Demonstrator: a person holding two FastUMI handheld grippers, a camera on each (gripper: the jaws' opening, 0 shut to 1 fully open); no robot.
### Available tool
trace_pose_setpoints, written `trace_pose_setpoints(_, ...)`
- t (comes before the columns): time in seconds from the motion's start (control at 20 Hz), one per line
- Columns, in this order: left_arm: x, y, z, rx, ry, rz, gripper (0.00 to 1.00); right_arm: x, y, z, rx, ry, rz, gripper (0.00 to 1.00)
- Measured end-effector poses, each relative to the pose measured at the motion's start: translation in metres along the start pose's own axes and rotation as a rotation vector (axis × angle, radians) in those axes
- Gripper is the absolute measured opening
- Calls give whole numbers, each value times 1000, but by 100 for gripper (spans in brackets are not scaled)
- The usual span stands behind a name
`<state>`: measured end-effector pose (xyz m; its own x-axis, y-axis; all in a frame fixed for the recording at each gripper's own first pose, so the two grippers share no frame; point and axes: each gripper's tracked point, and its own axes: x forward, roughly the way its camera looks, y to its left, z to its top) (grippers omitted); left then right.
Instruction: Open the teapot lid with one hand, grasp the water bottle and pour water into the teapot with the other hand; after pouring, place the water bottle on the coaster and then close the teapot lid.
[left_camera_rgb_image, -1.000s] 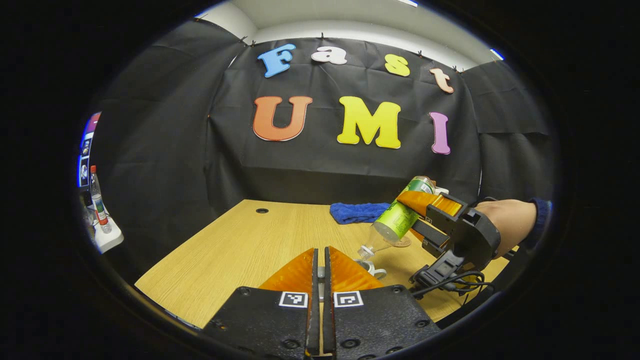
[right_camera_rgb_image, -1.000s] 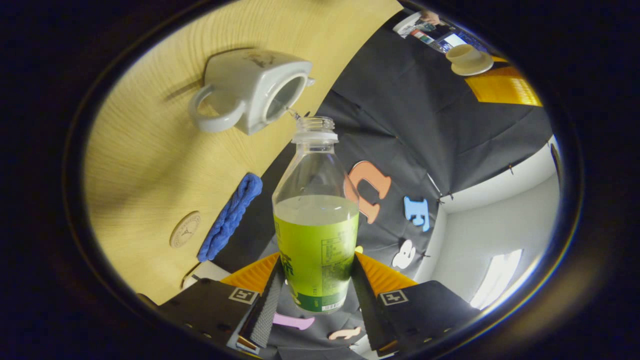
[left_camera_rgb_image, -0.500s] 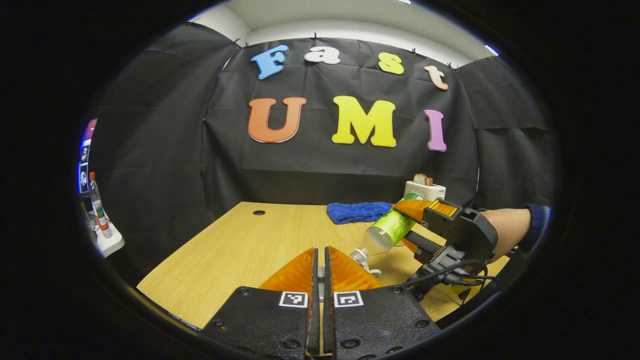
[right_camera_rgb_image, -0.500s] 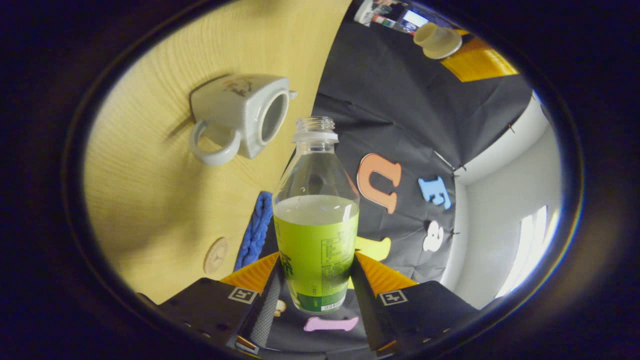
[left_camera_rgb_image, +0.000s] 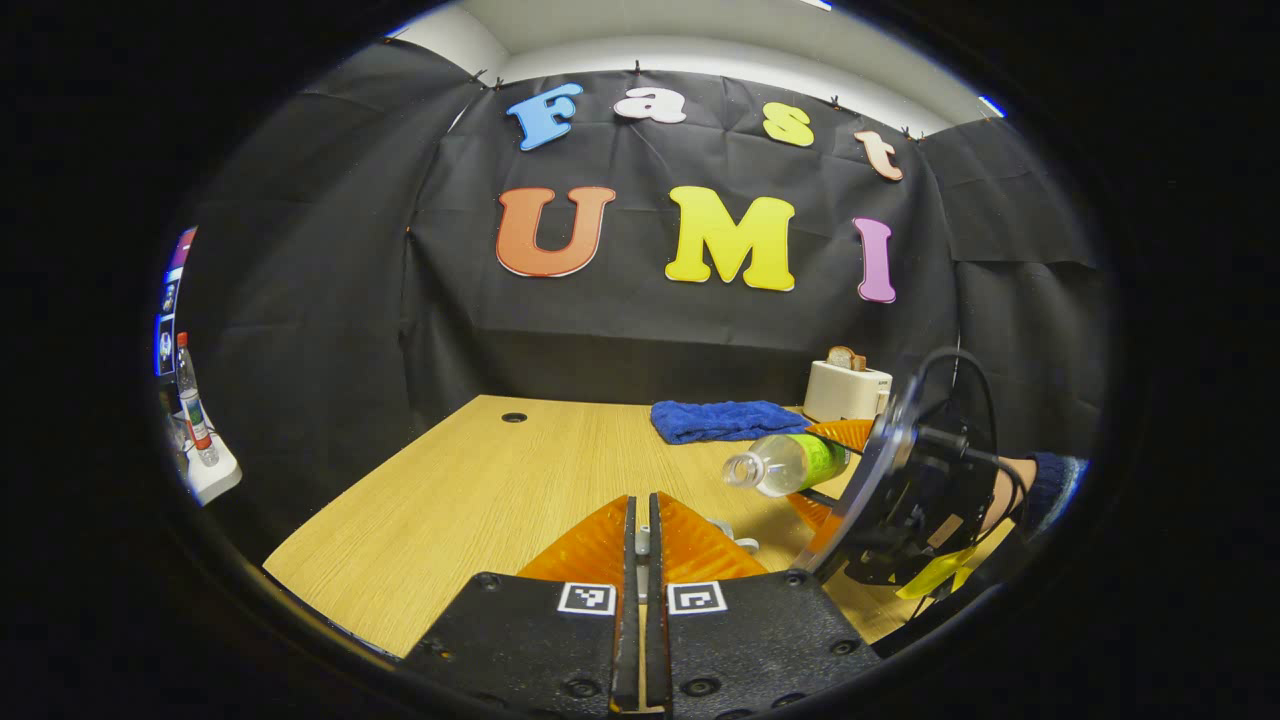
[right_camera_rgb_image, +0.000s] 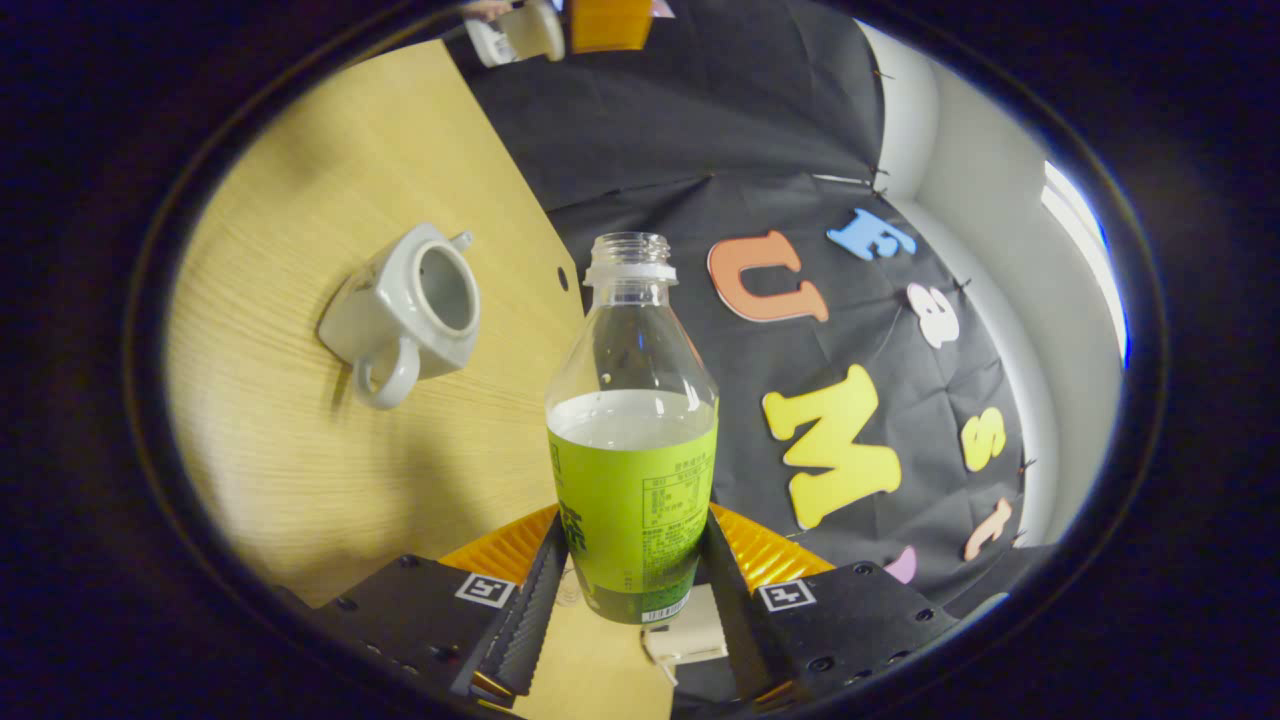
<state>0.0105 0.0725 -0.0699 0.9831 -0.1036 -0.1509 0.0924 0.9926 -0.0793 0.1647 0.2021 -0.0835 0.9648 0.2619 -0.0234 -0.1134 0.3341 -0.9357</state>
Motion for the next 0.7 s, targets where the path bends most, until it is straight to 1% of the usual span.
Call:
trace_pose_setpoints(0.15,3,-1,-5,3,17,4,5,-1,-10,-4,151,1,19,76)
trace_pose_setpoints(0.2,4,-4,-5,4,16,1,5,3,-17,-7,207,7,28,73)
trace_pose_setpoints(0.25,4,-6,-5,7,15,-3,5,6,-21,-11,266,15,41,76)
trace_pose_setpoints(0.3,5,-10,-6,12,16,-8,5,9,-23,-14,322,22,60,77)
trace_pose_setpoints(0.35,7,-13,-6,18,17,-11,5,14,-26,-17,378,30,76,73)
trace_pose_setpoints(0.4,8,-14,-6,25,16,-12,5,17,-30,-21,441,40,89,76)
trace_pose_setpoints(0.45,9,-16,-6,30,15,-15,5,23,-34,-26,512,55,101,77)
trace_pose_setpoints(0.55,10,-19,-7,35,18,-20,5,33,-40,-36,663,76,119,77)
trace_pose_setpoints(0.7,15,-23,-11,42,30,-29,5,42,-44,-54,883,110,118,77)
